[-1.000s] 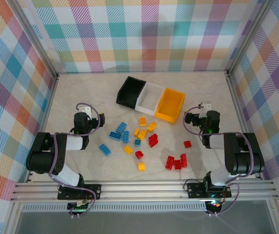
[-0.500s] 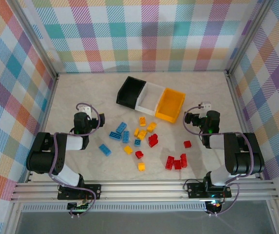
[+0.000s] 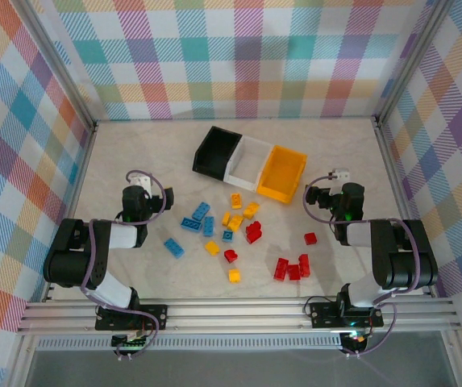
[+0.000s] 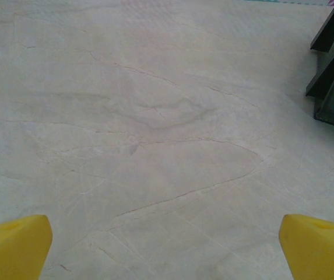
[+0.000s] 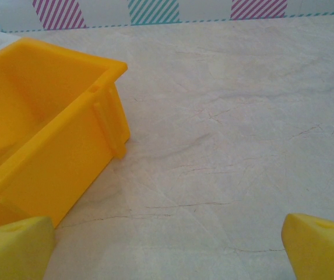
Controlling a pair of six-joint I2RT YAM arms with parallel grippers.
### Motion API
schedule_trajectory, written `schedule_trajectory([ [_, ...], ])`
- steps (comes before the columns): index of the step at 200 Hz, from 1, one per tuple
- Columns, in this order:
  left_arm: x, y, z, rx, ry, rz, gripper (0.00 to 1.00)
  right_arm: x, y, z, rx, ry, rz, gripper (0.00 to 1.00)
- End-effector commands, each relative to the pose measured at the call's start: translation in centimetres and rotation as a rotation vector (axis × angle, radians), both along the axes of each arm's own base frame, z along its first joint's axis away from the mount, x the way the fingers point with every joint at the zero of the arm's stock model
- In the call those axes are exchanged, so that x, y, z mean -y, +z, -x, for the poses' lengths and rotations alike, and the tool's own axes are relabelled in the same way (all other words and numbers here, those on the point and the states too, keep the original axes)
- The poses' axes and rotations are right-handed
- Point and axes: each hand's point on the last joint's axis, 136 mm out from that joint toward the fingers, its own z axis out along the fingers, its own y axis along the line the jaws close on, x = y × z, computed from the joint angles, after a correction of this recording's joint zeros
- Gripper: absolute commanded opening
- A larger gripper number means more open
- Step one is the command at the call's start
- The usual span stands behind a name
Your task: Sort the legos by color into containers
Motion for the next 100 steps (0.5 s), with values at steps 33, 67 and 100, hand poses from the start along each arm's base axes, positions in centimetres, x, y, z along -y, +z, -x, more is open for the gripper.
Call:
schedule_trajectory([
  [33, -2.0, 1.8, -0.5, -0.002, 0.112, -0.010, 1.00, 1.1, 1.5, -0.8, -0.019, -0.073, -0.016, 1.00],
  [67, -2.9, 4.5, 0.2, 0.011, 0.165, -0.012, 1.00, 1.8, 3.4, -1.2, -0.123, -0.122, -0.018, 1.00],
  [100, -2.7, 6.7, 1.2, -0.105, 0.187, 0.046, 1.00, 2.3, 5.4, -0.6, -0.362, -0.275, -0.197, 1.00],
])
